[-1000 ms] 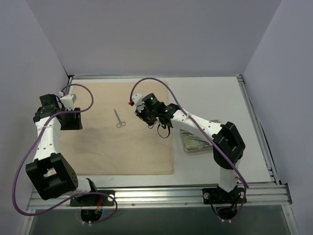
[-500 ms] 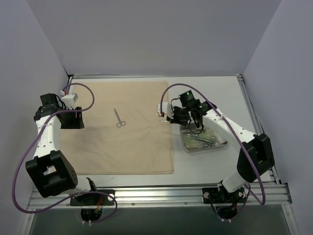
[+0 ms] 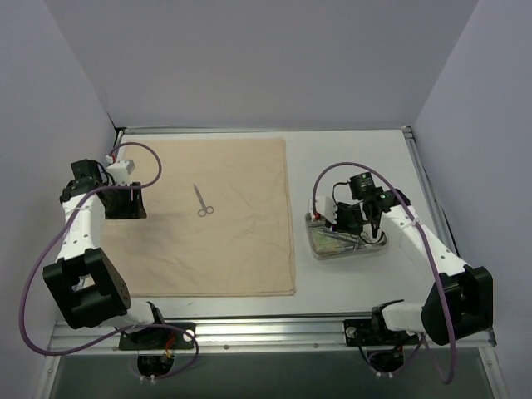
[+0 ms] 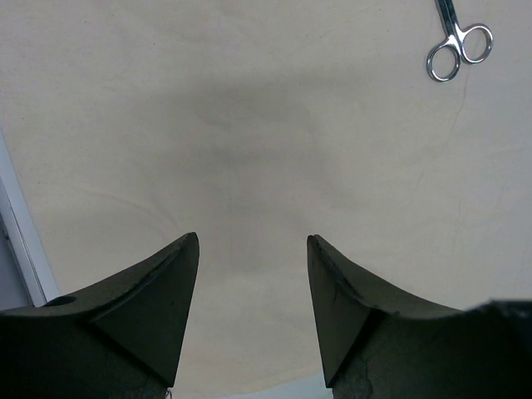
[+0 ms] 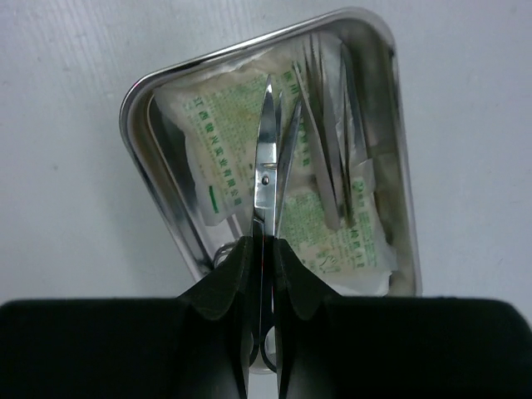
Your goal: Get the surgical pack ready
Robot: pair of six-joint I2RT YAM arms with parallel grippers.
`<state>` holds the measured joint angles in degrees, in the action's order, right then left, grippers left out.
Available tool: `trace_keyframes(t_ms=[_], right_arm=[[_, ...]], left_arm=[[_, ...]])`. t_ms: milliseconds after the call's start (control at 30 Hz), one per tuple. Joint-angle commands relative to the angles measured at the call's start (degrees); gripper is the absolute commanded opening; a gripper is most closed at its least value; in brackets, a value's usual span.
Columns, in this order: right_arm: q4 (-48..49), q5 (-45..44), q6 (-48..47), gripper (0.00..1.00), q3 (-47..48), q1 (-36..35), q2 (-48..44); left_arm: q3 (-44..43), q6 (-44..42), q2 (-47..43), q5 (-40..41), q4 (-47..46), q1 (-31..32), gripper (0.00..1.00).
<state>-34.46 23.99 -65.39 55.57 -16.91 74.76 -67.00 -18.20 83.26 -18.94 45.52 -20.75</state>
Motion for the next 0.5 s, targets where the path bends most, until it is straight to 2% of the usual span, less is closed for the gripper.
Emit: trace_keyframes(t_ms=[0, 467], right_arm=[[-4.13, -1.22, -2.9, 0.0, -3.09, 1.17, -2.78], [3.69, -5.26, -12.22, 0.0, -3.72, 1.26, 10.13]], left_arm=[[-2.52, 0.35, 0.84, -1.72, -2.89, 0.1, 0.64], [-3.66, 0.53, 3.66, -1.19, -3.16, 0.1, 0.64]])
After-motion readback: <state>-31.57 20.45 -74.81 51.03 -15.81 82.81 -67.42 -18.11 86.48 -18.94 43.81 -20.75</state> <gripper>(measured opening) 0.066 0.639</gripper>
